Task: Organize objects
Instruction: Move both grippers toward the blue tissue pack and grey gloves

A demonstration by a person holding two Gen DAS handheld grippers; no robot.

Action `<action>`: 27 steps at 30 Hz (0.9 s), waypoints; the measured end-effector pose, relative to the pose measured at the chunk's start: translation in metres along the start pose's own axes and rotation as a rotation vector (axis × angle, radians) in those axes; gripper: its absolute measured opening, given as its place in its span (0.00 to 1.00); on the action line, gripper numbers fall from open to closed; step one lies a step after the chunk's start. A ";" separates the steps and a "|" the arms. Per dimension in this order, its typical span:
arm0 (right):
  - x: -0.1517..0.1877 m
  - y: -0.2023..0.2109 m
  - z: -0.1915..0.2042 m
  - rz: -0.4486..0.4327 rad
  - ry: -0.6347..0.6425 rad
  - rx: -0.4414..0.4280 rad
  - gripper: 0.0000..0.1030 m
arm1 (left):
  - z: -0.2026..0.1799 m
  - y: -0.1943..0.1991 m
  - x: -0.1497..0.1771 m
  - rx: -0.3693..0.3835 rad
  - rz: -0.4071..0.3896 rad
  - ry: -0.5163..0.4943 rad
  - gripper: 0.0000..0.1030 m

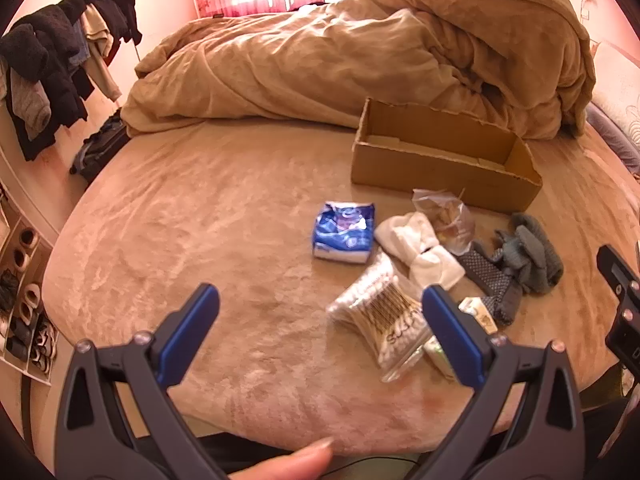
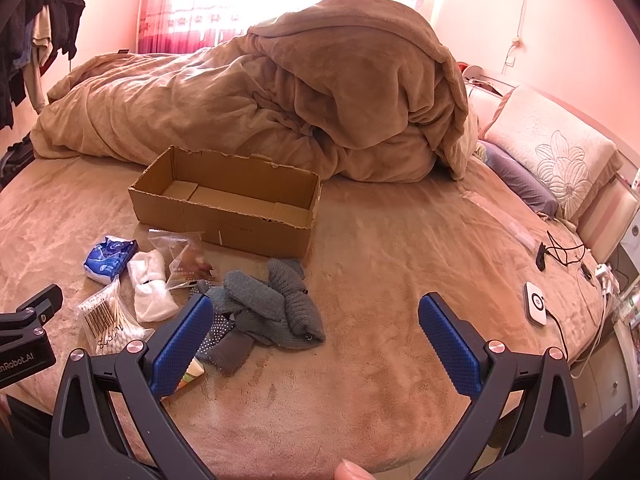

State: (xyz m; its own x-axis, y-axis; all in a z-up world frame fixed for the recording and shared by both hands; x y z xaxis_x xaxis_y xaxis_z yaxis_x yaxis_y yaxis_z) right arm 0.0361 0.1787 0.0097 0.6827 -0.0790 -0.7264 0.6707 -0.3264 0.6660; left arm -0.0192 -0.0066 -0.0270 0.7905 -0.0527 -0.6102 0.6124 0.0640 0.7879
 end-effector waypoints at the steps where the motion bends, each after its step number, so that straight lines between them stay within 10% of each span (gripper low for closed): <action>1: 0.000 0.000 -0.001 -0.001 -0.002 -0.001 1.00 | 0.000 0.000 0.000 0.003 0.002 0.001 0.99; 27: -0.002 0.002 -0.001 -0.003 -0.012 -0.020 1.00 | -0.002 -0.005 0.000 -0.005 0.021 -0.007 0.99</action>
State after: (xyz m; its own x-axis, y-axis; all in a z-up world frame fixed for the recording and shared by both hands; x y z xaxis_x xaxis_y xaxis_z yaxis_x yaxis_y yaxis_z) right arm 0.0368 0.1795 0.0127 0.6776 -0.0896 -0.7300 0.6781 -0.3082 0.6672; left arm -0.0223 -0.0051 -0.0305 0.8033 -0.0584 -0.5927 0.5955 0.0698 0.8003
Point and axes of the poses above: each gripper's, at about its wrist camera, not at the fingertips, and y roughly against the way its jaws point, z to its left, x to its underside, the point moved 3 cm from there along -y, roughly the way its jaws point, and after that the axes turned 3 degrees about z, right-handed, at the moved point
